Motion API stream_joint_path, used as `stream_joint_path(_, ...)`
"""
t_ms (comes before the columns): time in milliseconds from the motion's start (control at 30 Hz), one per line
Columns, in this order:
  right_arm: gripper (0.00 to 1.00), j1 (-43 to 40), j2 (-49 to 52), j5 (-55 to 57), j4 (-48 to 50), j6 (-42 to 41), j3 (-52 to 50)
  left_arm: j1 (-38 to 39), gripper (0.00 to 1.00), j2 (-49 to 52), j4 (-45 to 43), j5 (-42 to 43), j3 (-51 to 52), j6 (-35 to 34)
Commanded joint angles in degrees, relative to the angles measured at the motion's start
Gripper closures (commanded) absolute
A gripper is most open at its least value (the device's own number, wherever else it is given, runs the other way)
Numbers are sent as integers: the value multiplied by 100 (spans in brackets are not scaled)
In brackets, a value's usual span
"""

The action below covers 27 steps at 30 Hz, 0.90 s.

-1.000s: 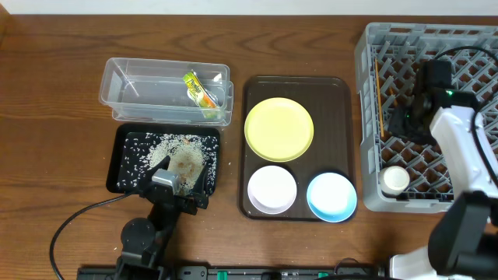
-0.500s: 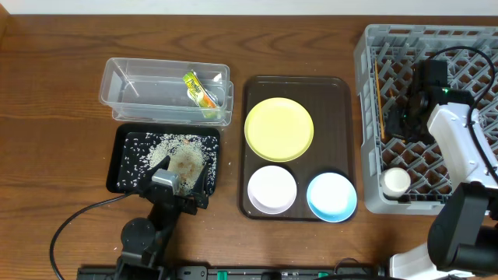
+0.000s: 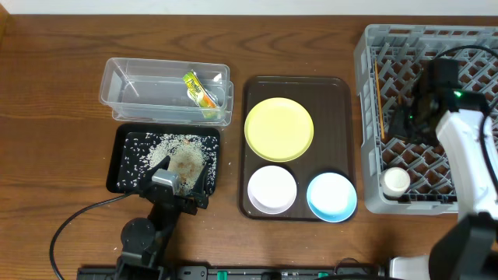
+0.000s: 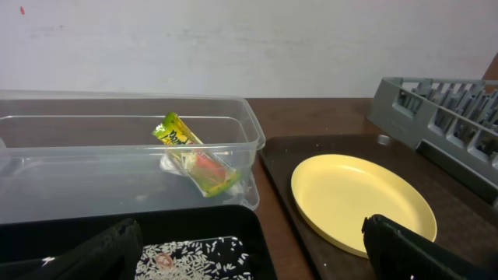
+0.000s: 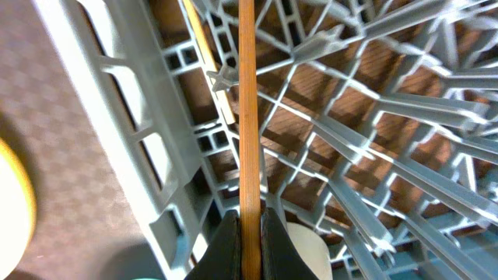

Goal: Sort waste into correct bins and load items into the dishwasher rack

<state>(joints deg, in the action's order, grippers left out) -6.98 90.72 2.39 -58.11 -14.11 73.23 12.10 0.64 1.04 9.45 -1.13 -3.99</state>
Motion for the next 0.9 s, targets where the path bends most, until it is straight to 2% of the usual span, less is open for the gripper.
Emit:
stream_joint_path(0, 99, -42, -343, -35, 15, -133, 151, -20, 8, -4, 195, 57, 90, 96)
stream_joint_path(200, 99, 9, -435, -396, 120, 413, 151, -20, 8, -4, 195, 55, 90, 96)
stream_joint_path(367, 99, 11, -437, -490, 734, 811, 151, -20, 8, -4, 195, 57, 90, 96)
stream_joint_path(533, 99, 26, -435, -1038, 949, 1237, 151, -20, 8, -4, 195, 57, 90, 96)
stream_joint_path(867, 99, 79, -332, -968, 649, 1268, 87, -20, 7, -4, 195, 57, 90, 96)
